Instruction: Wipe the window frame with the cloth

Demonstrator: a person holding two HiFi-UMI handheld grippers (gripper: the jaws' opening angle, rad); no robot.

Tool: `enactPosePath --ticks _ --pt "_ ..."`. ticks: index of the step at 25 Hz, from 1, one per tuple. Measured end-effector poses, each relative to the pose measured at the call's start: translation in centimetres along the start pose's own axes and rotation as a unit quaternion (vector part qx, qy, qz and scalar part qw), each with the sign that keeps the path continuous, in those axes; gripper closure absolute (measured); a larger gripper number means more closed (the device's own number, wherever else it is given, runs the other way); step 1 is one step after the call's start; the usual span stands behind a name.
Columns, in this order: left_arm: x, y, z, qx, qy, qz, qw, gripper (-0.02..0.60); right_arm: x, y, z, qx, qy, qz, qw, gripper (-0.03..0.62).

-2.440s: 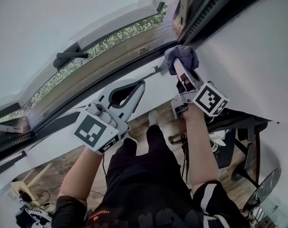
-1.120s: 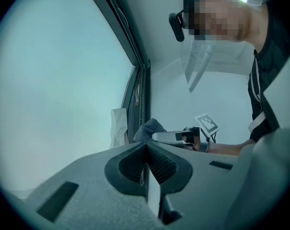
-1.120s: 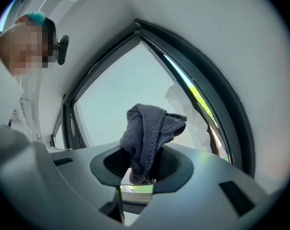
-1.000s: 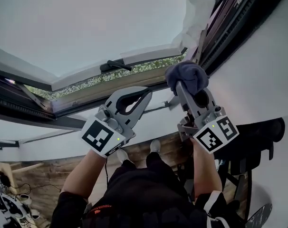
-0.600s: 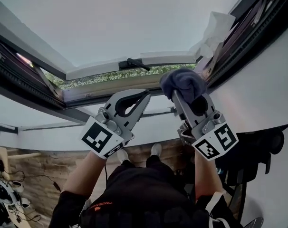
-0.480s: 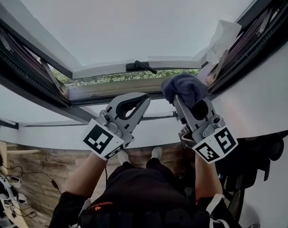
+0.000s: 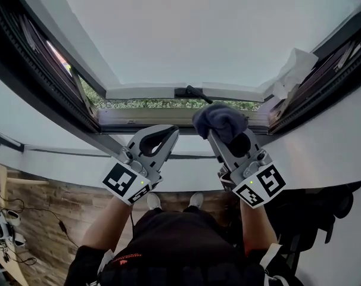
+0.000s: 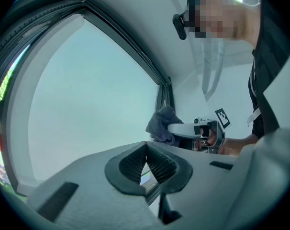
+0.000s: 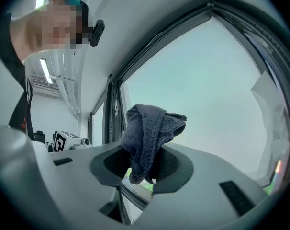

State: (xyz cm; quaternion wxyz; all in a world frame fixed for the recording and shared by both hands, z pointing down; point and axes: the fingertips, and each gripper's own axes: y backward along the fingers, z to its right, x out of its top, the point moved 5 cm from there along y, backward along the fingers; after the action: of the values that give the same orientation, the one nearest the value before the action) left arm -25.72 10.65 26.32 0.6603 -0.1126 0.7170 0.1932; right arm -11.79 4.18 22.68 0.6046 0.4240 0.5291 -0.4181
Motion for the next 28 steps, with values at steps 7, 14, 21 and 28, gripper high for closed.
enactPosePath --ticks 7,14,21,28 --pt "-0.4 0.8 -1.9 0.02 0.006 0.001 0.9998 0.561 -1.3 -2.0 0.3 0.013 -0.009 -0.014 1.0 0.48" --pt "-0.4 0.6 -3.3 0.027 0.005 0.004 0.9996 0.561 -2.5 -3.4 1.0 0.015 -0.02 -0.024 0.999 0.482" --pt "-0.6 0.3 -4.0 0.021 0.005 -0.001 0.9998 0.561 -3.5 -4.6 1.2 0.017 -0.03 -0.033 0.999 0.482" --pt "-0.5 0.4 -5.2 0.023 0.005 -0.003 0.9997 0.561 -3.6 -5.9 1.2 0.019 -0.031 -0.039 0.999 0.482"
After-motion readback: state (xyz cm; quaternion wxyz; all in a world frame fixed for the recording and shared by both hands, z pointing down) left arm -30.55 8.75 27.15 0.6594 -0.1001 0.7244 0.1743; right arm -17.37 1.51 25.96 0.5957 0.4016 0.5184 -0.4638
